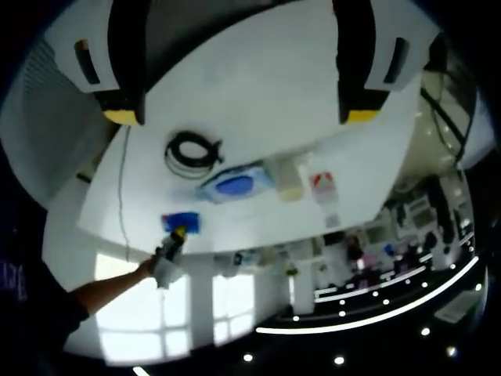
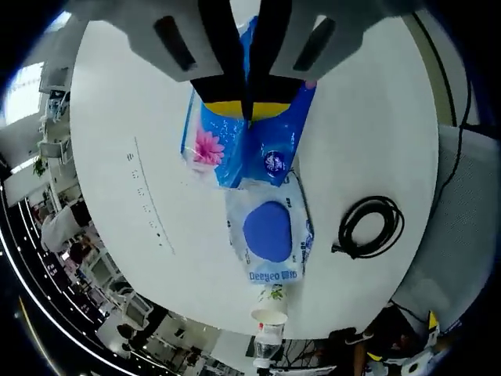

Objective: Arrange the tabletop items into an orderly group along one side of the table until the central work area is clear of visible clutter.

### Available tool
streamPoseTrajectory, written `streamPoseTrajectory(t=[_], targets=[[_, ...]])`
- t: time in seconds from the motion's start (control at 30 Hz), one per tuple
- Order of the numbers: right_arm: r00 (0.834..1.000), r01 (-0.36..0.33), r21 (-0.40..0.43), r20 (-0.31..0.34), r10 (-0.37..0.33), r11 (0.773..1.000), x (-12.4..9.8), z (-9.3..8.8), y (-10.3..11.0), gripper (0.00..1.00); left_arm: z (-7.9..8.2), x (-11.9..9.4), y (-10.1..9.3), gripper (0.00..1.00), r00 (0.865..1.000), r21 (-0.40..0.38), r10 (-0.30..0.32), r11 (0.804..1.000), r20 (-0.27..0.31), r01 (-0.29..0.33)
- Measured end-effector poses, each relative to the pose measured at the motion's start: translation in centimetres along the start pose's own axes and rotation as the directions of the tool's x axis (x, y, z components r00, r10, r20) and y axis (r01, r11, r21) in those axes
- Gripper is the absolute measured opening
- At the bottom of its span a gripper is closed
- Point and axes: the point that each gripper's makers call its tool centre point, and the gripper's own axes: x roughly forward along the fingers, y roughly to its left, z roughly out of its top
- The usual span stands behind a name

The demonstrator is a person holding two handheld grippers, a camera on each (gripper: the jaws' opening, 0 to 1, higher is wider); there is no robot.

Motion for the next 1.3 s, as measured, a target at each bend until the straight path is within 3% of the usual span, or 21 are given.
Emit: streamPoseTrajectory(t=[0.1,0.23,0.43,0.63,0.77,0.87,1.03,1.3], targets=[[1.0,0.0,-0.017,-0.003,0.0,1.0,0.1,-0.1,-0.2,0.0,0.0,0.0,0.1,1.0,1.0,0.0,0.002,1.0,-0.001,-0.002],[0.999,-0.002,-0.115,-0.032,-0.002,0.993,0.2,-0.7,-0.6,0.0,-0.1,0.1,0.1,1.0,1.0,-0.003,0.001,1.0,-0.002,-0.001],[0.999,0.002,-0.189,-0.052,-0.012,0.982,0.6,-1.3,-1.0,0.0,-0.2,0.1,0.1,0.99,1.0,0.002,0.003,1.0,-0.006,-0.003],[0.997,-0.004,-0.302,-0.072,-0.019,0.953,0.9,-1.2,-0.6,0.0,-0.2,0.2,0.2,0.99,1.0,0.004,0.007,1.0,-0.009,-0.007],[0.997,-0.009,-0.316,-0.075,-0.016,0.949,1.4,-1.2,-0.4,0.0,-0.3,0.2,0.2,0.99,1.0,0.003,0.011,1.0,-0.016,-0.011],[0.995,-0.034,-0.377,-0.096,-0.003,0.926,2.0,-1.4,0.1,0.0,-0.4,0.2,0.3,0.99,1.0,0.002,0.013,1.0,-0.018,-0.013],[0.994,-0.055,-0.396,-0.109,0.013,0.917,2.6,-1.1,1.1,0.0,-0.3,0.2,0.3,0.99,1.0,-0.002,0.016,1.0,-0.014,-0.016],[0.99,-0.101,-0.399,-0.135,0.05,0.912,4.5,-2.5,1.1,0.0,-0.3,0.1,0.4,0.99,1.0,-0.003,0.02,1.0,-0.013,-0.02]])
